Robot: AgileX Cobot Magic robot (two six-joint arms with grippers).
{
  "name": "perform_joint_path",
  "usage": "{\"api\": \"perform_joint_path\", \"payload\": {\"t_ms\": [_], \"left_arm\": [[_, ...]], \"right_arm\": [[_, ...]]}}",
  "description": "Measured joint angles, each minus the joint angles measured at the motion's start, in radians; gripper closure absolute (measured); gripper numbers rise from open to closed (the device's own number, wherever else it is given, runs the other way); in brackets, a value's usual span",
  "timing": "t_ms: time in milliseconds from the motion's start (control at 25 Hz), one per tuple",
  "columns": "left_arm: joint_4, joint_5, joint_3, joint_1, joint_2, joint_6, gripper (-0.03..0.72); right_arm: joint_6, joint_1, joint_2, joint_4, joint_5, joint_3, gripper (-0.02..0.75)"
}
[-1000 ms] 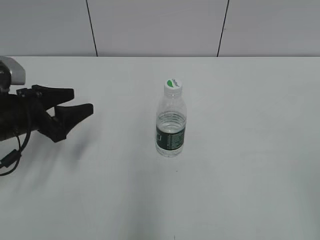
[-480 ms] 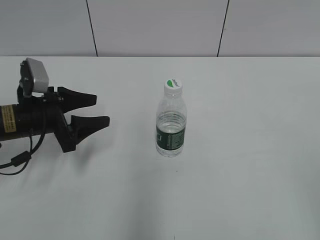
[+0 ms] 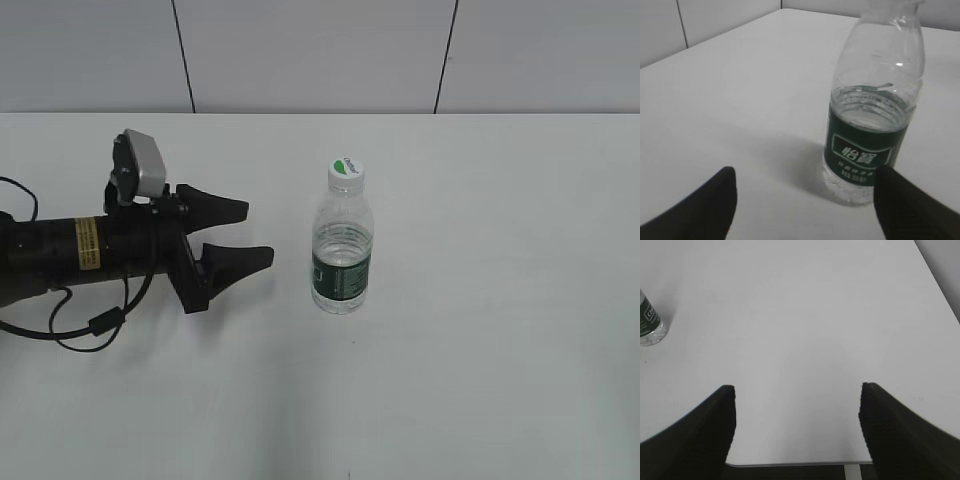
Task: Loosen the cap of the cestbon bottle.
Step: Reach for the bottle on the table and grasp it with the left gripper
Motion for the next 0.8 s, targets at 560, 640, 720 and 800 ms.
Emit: {"api": "perform_joint_path", "payload": {"t_ms": [560, 640, 720, 800], "left_arm": [[-0.025, 0.058, -0.097, -0.128, 0.061, -0.002, 0.103], [-0.030, 0.069, -0.098, -0.140, 0.061, -0.002, 0.103], [-0.042, 0.071, -0.098, -0.149, 0.061, -0.002, 0.102], [-0.060, 0.074, -0.098, -0.155, 0.061, -0.002, 0.102]], "right_arm": [[0.000, 0.000, 0.000, 0.000, 0.000, 0.000, 0.148], [0.000, 0.000, 0.000, 0.000, 0.000, 0.000, 0.148], [0.000, 0.000, 0.000, 0.000, 0.000, 0.000, 0.148], [0.000, 0.000, 0.000, 0.000, 0.000, 0.000, 0.148]]}}
